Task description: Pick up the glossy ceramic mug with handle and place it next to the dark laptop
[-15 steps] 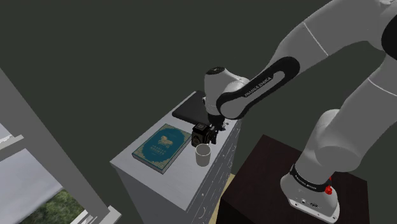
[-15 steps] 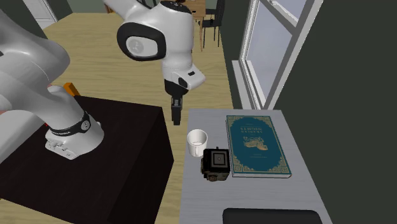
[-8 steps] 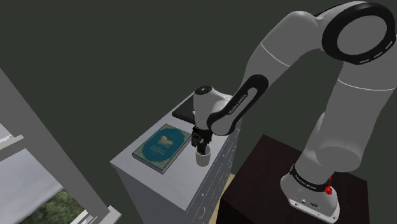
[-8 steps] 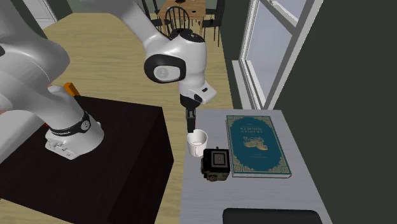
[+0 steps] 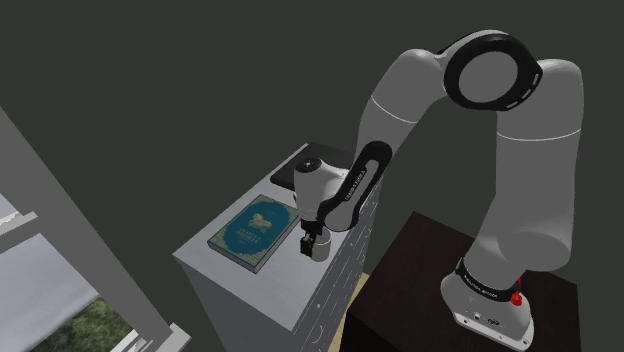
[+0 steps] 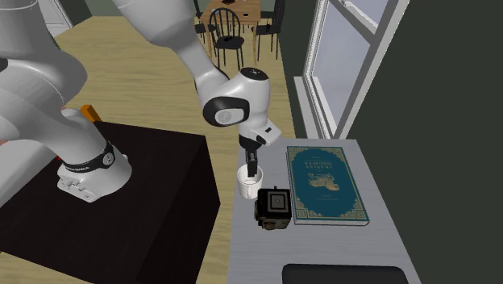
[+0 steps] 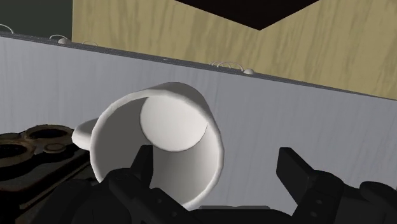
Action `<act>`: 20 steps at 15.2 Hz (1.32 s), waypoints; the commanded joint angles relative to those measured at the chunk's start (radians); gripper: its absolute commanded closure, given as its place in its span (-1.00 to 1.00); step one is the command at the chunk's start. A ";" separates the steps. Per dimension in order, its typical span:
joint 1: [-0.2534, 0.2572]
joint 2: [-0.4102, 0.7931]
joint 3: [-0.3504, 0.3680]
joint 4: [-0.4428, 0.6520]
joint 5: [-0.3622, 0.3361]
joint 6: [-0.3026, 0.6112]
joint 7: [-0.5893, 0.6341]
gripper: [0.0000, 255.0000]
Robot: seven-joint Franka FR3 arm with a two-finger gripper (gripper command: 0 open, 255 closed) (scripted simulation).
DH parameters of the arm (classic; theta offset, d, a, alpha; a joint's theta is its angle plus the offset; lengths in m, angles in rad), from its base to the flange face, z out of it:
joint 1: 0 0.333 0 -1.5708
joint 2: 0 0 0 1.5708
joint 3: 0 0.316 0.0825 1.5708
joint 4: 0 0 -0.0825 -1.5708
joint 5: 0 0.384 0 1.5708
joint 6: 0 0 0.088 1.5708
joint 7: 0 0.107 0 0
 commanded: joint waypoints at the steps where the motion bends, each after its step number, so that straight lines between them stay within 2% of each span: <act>1: 0.008 0.033 -0.012 0.007 -0.016 0.026 0.012 -1.00; 4: 0.018 0.070 -0.027 0.016 -0.033 0.055 0.024 -1.00; 11: 0.018 0.070 -0.028 0.016 -0.032 0.055 0.024 -1.00; 12: 0.018 0.070 -0.028 0.016 -0.032 0.055 0.024 1.00; 20: 0.018 0.070 -0.028 0.016 -0.032 0.055 0.024 1.00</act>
